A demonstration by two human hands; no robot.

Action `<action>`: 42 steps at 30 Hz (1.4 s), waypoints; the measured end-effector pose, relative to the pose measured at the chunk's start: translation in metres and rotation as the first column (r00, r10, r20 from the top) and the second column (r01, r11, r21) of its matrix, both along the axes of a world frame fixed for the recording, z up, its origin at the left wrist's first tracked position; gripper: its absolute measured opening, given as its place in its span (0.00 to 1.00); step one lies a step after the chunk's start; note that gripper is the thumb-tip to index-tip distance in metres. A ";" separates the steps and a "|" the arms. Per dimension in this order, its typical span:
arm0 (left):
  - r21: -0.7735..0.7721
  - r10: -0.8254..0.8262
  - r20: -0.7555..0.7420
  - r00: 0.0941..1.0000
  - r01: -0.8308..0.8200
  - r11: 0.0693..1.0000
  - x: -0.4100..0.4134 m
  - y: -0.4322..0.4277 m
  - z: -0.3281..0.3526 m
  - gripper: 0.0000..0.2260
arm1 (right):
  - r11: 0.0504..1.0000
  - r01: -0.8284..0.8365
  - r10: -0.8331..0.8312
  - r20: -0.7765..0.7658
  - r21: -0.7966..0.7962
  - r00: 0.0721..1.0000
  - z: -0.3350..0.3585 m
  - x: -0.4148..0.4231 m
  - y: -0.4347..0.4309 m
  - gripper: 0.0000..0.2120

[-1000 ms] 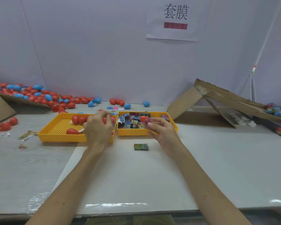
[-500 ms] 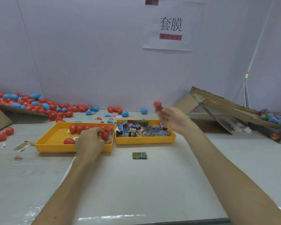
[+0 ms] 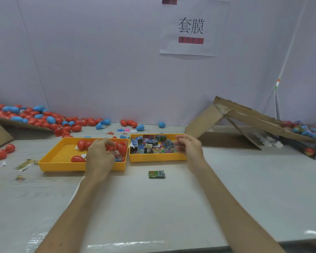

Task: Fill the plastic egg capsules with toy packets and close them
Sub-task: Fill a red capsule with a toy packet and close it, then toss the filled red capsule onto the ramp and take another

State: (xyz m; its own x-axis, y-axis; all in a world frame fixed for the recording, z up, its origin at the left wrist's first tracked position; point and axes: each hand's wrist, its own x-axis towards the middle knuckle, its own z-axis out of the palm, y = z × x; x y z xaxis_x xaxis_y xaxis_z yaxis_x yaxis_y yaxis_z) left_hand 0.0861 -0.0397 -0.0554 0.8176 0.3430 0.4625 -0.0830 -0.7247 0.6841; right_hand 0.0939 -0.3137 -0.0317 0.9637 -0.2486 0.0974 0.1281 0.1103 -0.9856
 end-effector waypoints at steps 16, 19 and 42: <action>-0.116 -0.082 0.082 0.993 0.092 0.989 0.002 -0.002 0.004 0.19 | 0.534 -0.218 0.395 0.014 -0.817 0.919 -0.036 -0.018 0.030 0.14; -0.052 -0.013 0.097 0.995 0.018 0.998 0.000 0.002 0.005 0.16 | 0.535 -0.207 0.381 0.015 -0.819 0.925 -0.035 -0.018 0.029 0.16; 0.394 -0.017 -0.450 0.893 0.215 0.894 0.062 0.054 0.025 0.16 | 0.546 -0.242 0.377 -0.023 -0.802 0.926 -0.033 -0.016 0.026 0.15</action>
State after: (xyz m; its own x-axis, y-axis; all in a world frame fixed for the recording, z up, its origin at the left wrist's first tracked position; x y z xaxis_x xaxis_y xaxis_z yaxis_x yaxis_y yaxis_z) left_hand 0.1477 0.0140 -0.0299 0.9868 0.0851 0.1380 0.0402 -0.9530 0.3003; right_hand 0.0776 -0.2874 -0.0649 0.9242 0.3003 0.2358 0.3777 -0.6293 -0.6792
